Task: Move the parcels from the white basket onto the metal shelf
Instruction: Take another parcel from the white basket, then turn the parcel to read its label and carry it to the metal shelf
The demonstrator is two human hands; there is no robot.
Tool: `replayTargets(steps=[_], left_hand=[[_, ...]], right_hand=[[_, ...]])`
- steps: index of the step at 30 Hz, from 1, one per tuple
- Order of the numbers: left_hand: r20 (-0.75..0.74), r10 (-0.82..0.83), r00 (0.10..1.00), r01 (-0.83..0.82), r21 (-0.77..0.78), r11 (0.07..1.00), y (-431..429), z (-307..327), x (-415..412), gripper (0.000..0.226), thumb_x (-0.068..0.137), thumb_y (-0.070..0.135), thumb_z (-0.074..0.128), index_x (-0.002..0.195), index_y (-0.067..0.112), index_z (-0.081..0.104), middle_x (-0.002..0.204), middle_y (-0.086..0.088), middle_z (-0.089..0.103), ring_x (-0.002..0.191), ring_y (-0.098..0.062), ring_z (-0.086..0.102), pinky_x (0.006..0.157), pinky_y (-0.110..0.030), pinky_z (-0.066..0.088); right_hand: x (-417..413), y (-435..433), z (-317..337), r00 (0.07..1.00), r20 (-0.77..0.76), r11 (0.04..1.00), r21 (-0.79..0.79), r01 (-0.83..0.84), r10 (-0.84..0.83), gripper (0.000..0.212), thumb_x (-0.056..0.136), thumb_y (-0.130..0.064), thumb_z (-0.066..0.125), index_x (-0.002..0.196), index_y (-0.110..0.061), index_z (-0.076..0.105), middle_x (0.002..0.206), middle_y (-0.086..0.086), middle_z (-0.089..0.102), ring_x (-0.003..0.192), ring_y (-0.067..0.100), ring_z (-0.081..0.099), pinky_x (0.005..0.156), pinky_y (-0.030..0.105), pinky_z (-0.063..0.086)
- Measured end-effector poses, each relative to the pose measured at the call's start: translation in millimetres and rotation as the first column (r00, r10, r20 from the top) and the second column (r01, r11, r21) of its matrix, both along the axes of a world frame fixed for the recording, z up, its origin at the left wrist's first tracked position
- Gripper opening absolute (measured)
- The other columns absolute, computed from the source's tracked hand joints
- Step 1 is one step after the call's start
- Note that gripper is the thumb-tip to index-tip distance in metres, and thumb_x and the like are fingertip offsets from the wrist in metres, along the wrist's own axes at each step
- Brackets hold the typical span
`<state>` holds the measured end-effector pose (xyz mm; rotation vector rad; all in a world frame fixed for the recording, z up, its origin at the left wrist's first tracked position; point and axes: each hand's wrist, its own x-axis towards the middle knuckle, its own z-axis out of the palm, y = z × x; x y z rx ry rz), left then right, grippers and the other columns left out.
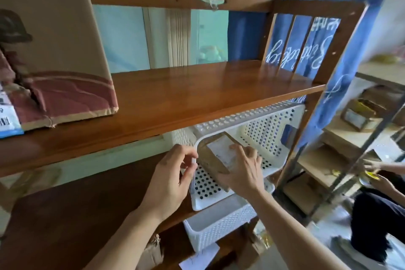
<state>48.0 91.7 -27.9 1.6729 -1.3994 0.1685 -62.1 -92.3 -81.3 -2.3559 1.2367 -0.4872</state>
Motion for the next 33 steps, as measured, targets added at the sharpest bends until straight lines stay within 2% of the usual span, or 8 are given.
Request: replayTargets(steps=[5, 11, 15, 18, 22, 26, 29, 33], left_hand=[[-0.025, 0.002, 1.000, -0.002, 0.030, 1.000, 10, 3, -10, 0.029, 0.089, 0.008, 0.066, 0.112, 0.019, 0.053, 0.102, 0.002, 0.061, 0.093, -0.009, 0.061, 0.080, -0.019, 0.050], [-0.143, 0.008, 0.990, 0.000, 0.054, 0.999, 69, 0, -40, 0.052, 0.090, 0.020, 0.064, 0.135, 0.032, 0.042, 0.129, 0.002, 0.049, 0.115, -0.006, 0.049, 0.084, 0.003, 0.033], [-0.301, -0.084, 0.950, 0.109, 0.067, 0.992, 151, -1, -60, 0.055, 0.092, 0.048, 0.054, 0.142, 0.036, 0.035, 0.139, 0.009, 0.044, 0.124, -0.005, 0.046, 0.098, -0.015, 0.037], [-0.713, -0.197, 0.672, 0.234, -0.048, 0.971, 227, 9, -65, 0.049, 0.090, 0.063, 0.049, 0.136, 0.053, 0.034, 0.130, 0.024, 0.050, 0.113, 0.006, 0.057, 0.092, -0.022, 0.051], [-0.877, -0.200, 0.437, 0.039, -0.204, 0.978, 329, 24, -28, 0.042, 0.084, 0.059, 0.059, 0.124, 0.050, 0.052, 0.113, 0.012, 0.071, 0.097, -0.008, 0.073, 0.077, -0.032, 0.059], [-0.877, -0.267, 0.400, 0.000, -0.291, 0.957, 427, 31, -4, 0.039, 0.087, 0.016, 0.066, 0.123, 0.029, 0.059, 0.102, 0.000, 0.078, 0.088, -0.016, 0.076, 0.064, -0.031, 0.061], [-0.838, -0.288, 0.463, -0.080, -0.363, 0.928, 484, 27, 2, 0.044, 0.077, 0.009, 0.065, 0.119, 0.020, 0.057, 0.110, -0.007, 0.074, 0.095, -0.025, 0.072, 0.069, -0.044, 0.061], [-0.796, -0.298, 0.527, -0.081, -0.396, 0.915, 533, 21, -3, 0.054, 0.072, 0.015, 0.075, 0.115, 0.004, 0.046, 0.110, -0.020, 0.067, 0.096, -0.030, 0.069, 0.075, -0.039, 0.059]], right_hand=[[-65, 33, 15, 0.994, 0.099, 0.998, -0.051, 0.046, -0.041, 0.083, 0.059, -0.062, 0.069, 0.136, -0.037, 0.049, 0.133, 0.009, 0.046, 0.119, 0.034, 0.043, 0.097, 0.049, 0.047], [-131, 125, 56, 0.973, 0.199, 0.978, -0.147, 0.146, -0.116, 0.096, 0.048, -0.072, 0.061, 0.136, -0.036, 0.053, 0.135, 0.008, 0.043, 0.124, 0.036, 0.043, 0.097, 0.051, 0.050], [-145, 223, 71, 0.952, 0.304, 0.949, -0.309, 0.059, 0.040, 0.087, 0.055, -0.060, 0.084, 0.132, -0.034, 0.056, 0.134, 0.002, 0.042, 0.125, 0.034, 0.047, 0.097, 0.049, 0.052], [-137, 296, 82, 0.905, 0.294, 0.915, -0.353, -0.195, 0.306, 0.084, 0.056, -0.064, 0.081, 0.131, -0.034, 0.058, 0.134, -0.005, 0.041, 0.121, 0.019, 0.049, 0.095, 0.026, 0.047], [-108, 365, 104, 0.764, 0.218, 0.786, -0.307, -0.537, 0.607, 0.081, 0.059, -0.037, 0.093, 0.133, -0.032, 0.058, 0.148, -0.001, 0.037, 0.133, 0.006, 0.041, 0.095, 0.002, 0.037], [-66, 421, 115, 0.620, 0.365, 0.714, -0.244, -0.656, 0.694, 0.092, 0.068, -0.019, 0.091, 0.141, -0.047, 0.043, 0.159, -0.008, 0.032, 0.146, 0.010, 0.037, 0.102, 0.026, 0.052], [-32, 468, 110, 0.513, 0.728, 0.800, -0.080, -0.595, 0.454, 0.079, 0.075, 0.002, 0.085, 0.137, -0.029, 0.047, 0.131, -0.012, 0.065, 0.119, 0.009, 0.067, 0.087, 0.035, 0.063], [14, 528, 96, 0.461, 0.880, 0.772, 0.212, -0.599, 0.117, 0.028, 0.090, -0.034, 0.068, 0.116, -0.027, 0.060, 0.114, 0.007, 0.073, 0.104, 0.031, 0.073, 0.088, 0.060, 0.059]])
